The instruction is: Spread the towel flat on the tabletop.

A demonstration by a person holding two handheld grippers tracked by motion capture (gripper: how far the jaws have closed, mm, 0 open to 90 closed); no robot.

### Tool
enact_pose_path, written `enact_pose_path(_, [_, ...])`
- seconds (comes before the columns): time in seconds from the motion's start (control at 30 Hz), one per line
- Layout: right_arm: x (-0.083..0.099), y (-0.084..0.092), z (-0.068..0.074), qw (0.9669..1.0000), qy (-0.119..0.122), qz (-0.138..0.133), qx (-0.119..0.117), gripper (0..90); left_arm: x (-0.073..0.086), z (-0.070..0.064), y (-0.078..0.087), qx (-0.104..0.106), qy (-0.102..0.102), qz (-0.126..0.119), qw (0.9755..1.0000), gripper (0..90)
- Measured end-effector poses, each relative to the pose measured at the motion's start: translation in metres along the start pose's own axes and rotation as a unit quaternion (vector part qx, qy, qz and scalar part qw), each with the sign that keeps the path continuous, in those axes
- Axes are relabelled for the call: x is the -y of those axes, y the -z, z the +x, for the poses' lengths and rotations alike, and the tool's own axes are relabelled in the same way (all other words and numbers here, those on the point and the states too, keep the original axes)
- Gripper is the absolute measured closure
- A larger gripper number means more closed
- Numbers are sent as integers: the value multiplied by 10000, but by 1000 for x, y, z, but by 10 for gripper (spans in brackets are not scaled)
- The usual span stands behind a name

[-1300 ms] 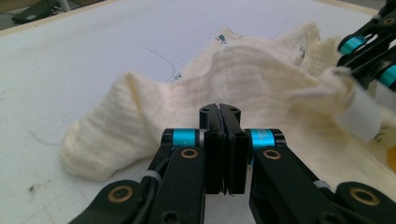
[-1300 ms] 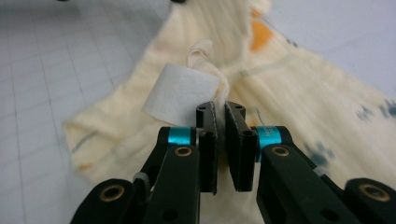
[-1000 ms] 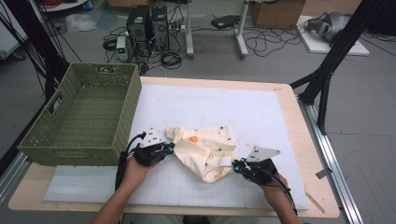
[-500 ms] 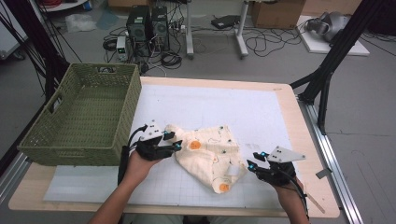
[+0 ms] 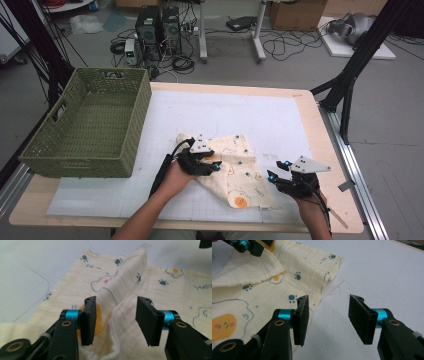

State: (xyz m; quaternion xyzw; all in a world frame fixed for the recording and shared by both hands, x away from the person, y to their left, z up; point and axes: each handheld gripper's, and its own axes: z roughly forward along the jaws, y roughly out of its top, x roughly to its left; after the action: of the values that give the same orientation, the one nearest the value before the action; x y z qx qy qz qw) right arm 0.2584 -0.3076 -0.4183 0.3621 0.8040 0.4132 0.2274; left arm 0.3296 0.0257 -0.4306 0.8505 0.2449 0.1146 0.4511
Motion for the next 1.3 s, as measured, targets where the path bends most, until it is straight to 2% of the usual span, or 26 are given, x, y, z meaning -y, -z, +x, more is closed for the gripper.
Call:
enact_pose_path(0.07, [0, 0, 0, 10000, -13, 16, -6, 503, 2, -4, -4, -31, -149, 97, 9998, 565])
enact_pose_path(0.1, [1, -1, 0, 10000, -17, 19, 1, 501, 3, -4, -4, -81, -325, 202, 9992, 608])
enact_pose_path(0.13, [1, -1, 0, 10000, -27, 23, 3, 499, 4, -5, -6, -103, -376, 249, 9989, 691])
enact_pose_path(0.2, [0, -1, 0, 10000, -34, 17, 7, 499, 6, -6, -7, -100, -443, 339, 9984, 786])
enact_pose_path(0.23, [0, -1, 0, 10000, -34, 17, 7, 499, 7, -6, -8, -127, -459, 370, 9982, 786])
enact_pose_path(0.27, [0, -1, 0, 10000, -34, 8, 8, 499, 8, -7, -7, -190, -510, 368, 9978, 862])
enact_pose_path(0.3, [0, -1, 0, 10000, -42, 16, 9, 498, 9, -7, -6, -251, -529, 399, 9975, 867])
enact_pose_path(0.5, [1, -3, 0, 10000, -43, 55, 11, 493, 12, -4, 16, -153, -407, 130, 9990, 871])
enact_pose_path(0.7, [0, -7, 2, 9999, -47, 97, 38, 492, 34, 3, 50, -220, -177, -41, 9996, 870])
enact_pose_path(0.73, [-1, -10, 2, 9998, -119, 121, 69, 491, 41, 6, 61, -191, -127, -96, 9997, 870])
enact_pose_path(0.77, [-1, -10, 2, 9998, -119, 121, 69, 491, 41, 6, 61, -191, -127, -96, 9997, 869])
enact_pose_path(0.83, [-4, -20, 4, 9996, -180, 203, 117, 487, 51, 8, 79, -191, -136, -53, 9997, 868])
enact_pose_path(0.87, [-4, -20, 4, 9996, -180, 203, 117, 487, 51, 8, 79, -191, -136, -53, 9997, 869])
enact_pose_path(0.93, [-9, -33, 10, 9993, -225, 293, -14, 462, 59, 9, 92, -169, -169, 47, 9997, 869])
enact_pose_path(1.0, [-10, -37, 12, 9992, -238, 326, -84, 455, 63, 9, 98, -151, -187, 116, 9996, 869])
enact_pose_path(1.1, [-14, -55, 21, 9983, -140, 518, -224, 456, 70, 7, 109, -95, -194, 193, 9996, 869])
enact_pose_path(1.13, [-14, -61, 23, 9981, -124, 555, -252, 469, 72, 7, 112, -98, -205, 209, 9995, 867])
enact_pose_path(1.17, [-13, -71, 27, 9970, -181, 661, -355, 545, 74, 7, 115, -101, -191, 205, 9996, 857])
enact_pose_path(1.2, [-13, -71, 27, 9970, -181, 661, -355, 545, 75, 8, 117, -109, -162, 194, 9996, 857])
enact_pose_path(1.23, [-15, -73, 29, 9965, -255, 620, -494, 698, 77, 10, 120, -102, -82, 181, 9998, 813])
enact_pose_path(1.27, [-16, -73, 30, 9966, -199, 614, -518, 748, 77, 10, 120, -102, -82, 181, 9998, 773])
enact_pose_path(1.3, [-16, -73, 30, 9966, -199, 614, -518, 748, 77, 12, 121, -118, -12, 159, 9998, 773])
